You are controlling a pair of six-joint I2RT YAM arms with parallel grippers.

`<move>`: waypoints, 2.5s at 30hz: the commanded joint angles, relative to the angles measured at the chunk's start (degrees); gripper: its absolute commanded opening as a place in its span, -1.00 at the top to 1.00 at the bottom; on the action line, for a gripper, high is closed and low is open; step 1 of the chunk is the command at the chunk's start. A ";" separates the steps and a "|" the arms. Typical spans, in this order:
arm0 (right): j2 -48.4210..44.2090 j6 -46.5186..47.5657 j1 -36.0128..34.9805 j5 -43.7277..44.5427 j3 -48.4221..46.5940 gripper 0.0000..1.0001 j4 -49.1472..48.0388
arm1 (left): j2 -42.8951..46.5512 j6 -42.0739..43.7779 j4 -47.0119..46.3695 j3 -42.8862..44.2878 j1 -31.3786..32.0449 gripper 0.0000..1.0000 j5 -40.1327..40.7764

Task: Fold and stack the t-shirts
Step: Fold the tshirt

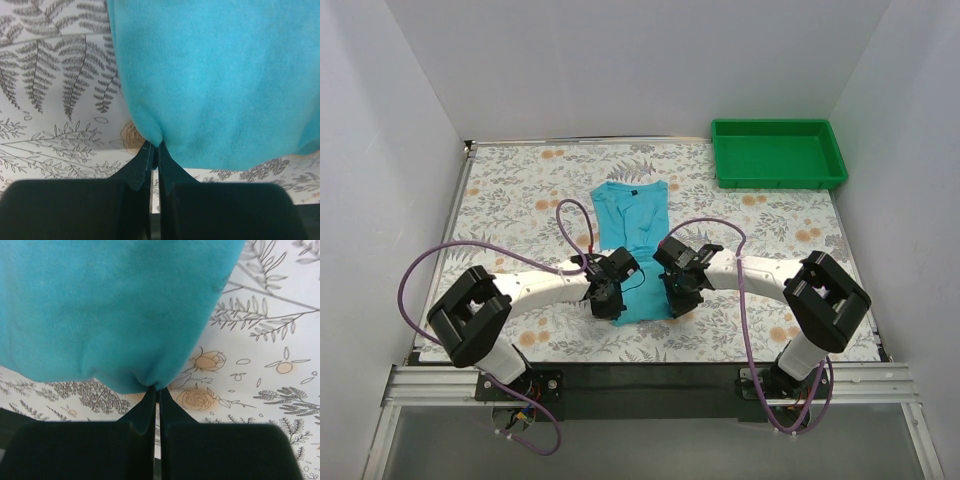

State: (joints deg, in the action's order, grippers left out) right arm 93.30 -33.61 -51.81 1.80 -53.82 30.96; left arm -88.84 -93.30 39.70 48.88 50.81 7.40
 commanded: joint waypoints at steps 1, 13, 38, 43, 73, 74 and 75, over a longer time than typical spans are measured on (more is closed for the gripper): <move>-1.09 3.01 -1.45 -4.78 1.70 0.97 8.48 | 0.06 2.23 9.94 -4.41 1.05 1.00 -4.75; -11.12 5.83 -5.06 -13.15 -3.81 0.97 27.39 | 17.91 2.33 25.68 -1.44 2.90 1.00 -23.05; 13.04 22.35 7.60 7.78 -61.31 0.97 30.83 | 10.27 7.16 11.28 19.76 -20.21 1.00 0.33; 14.81 24.20 9.09 7.60 -59.91 0.97 26.45 | 8.95 8.30 8.47 18.62 -22.59 1.00 0.25; 24.30 24.55 16.48 5.23 -43.91 0.49 1.65 | -8.10 16.04 -12.81 14.83 -27.60 0.87 5.87; 24.04 24.29 16.48 5.75 -44.00 0.39 1.56 | -8.02 16.30 -12.90 15.10 -27.60 0.77 6.05; 23.60 24.03 16.48 6.19 -44.09 0.24 1.65 | -7.06 16.57 -13.07 15.28 -27.60 0.67 6.31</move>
State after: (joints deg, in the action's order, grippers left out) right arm 117.62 -9.21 -36.32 5.93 -97.65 34.63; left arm -97.69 -78.52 27.68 62.28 23.88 9.58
